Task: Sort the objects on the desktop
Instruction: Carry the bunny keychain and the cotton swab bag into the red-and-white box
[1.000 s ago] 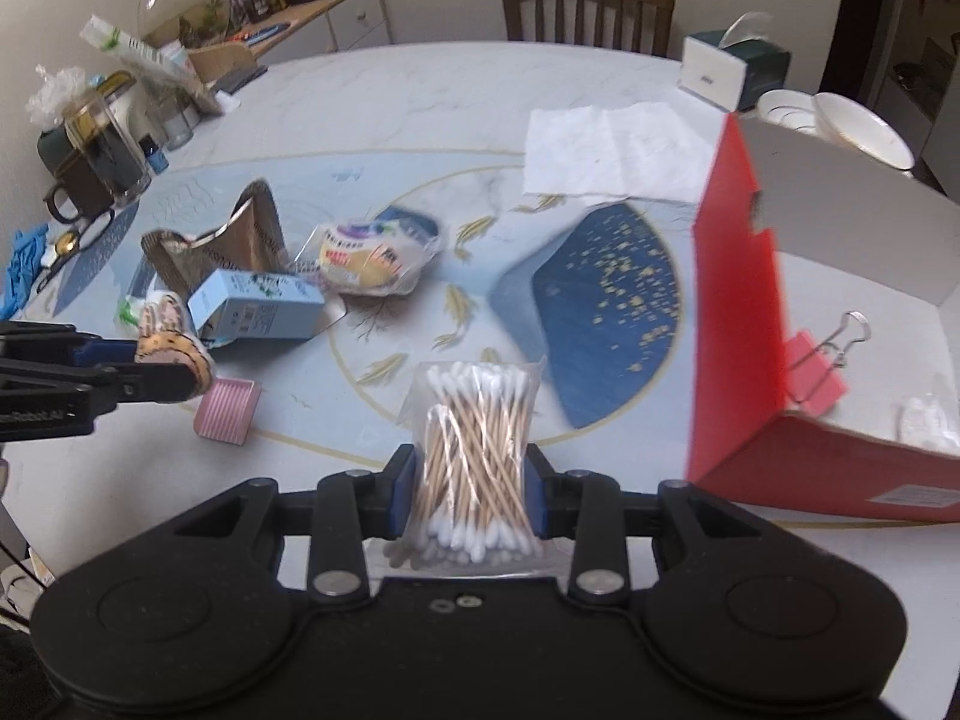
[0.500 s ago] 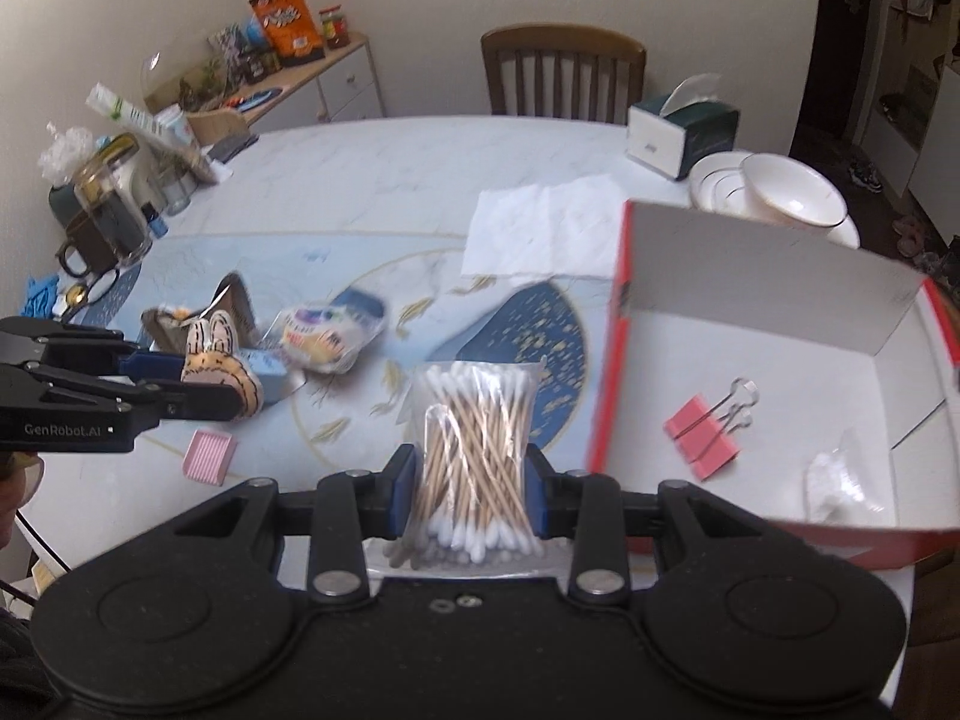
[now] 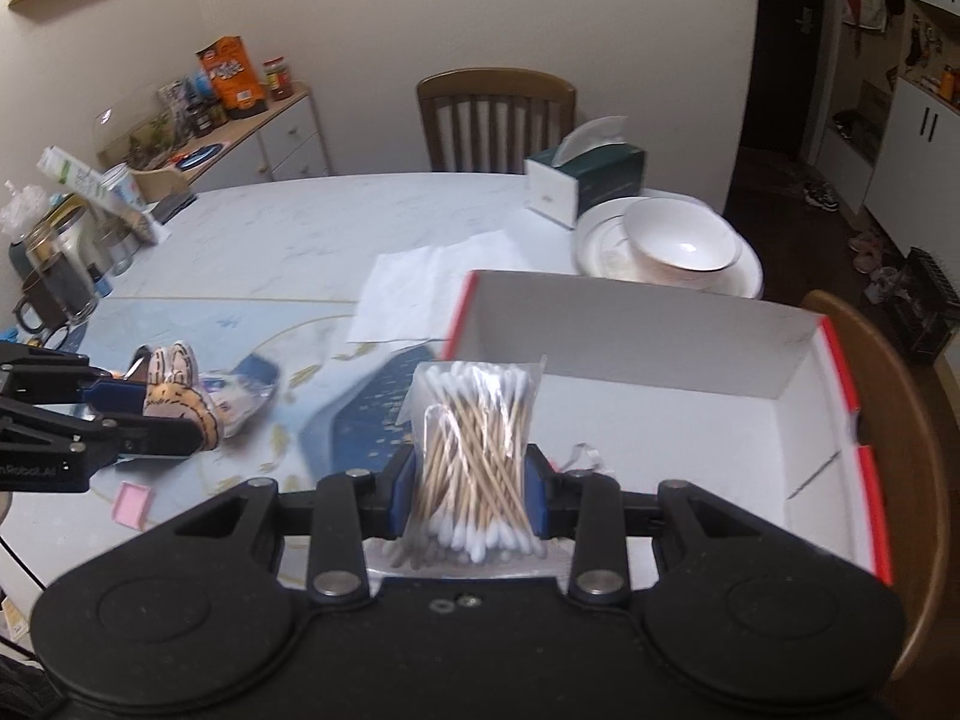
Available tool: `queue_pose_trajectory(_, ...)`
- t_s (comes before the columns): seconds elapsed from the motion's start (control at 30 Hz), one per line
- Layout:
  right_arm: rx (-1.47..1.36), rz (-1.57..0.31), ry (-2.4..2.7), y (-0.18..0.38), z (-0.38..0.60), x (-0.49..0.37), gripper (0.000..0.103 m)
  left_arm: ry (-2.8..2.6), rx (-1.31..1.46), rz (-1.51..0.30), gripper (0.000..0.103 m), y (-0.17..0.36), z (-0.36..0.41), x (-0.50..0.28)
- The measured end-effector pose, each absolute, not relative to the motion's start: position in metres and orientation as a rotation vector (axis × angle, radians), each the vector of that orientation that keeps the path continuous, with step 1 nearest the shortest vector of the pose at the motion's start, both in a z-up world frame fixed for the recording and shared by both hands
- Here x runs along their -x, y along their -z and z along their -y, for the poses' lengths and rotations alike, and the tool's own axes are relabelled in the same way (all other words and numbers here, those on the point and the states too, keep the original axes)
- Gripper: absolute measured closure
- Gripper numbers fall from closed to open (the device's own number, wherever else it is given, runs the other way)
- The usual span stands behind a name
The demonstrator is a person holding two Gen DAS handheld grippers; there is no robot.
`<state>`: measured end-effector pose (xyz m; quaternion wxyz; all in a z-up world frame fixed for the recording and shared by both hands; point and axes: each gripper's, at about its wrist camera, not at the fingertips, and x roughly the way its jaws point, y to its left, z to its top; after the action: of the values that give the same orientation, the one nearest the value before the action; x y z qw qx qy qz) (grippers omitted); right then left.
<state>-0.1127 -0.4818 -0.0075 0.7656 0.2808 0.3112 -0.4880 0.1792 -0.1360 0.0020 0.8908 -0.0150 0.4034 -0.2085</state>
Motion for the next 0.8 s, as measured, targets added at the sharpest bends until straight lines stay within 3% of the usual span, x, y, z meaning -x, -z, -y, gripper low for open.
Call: queue_pose_trajectory(0.8,-0.671,-0.7,1.178,0.041,0.509,0.215,0.068,0.573,-0.15,-0.881,0.069,0.009,0.272,-0.24)
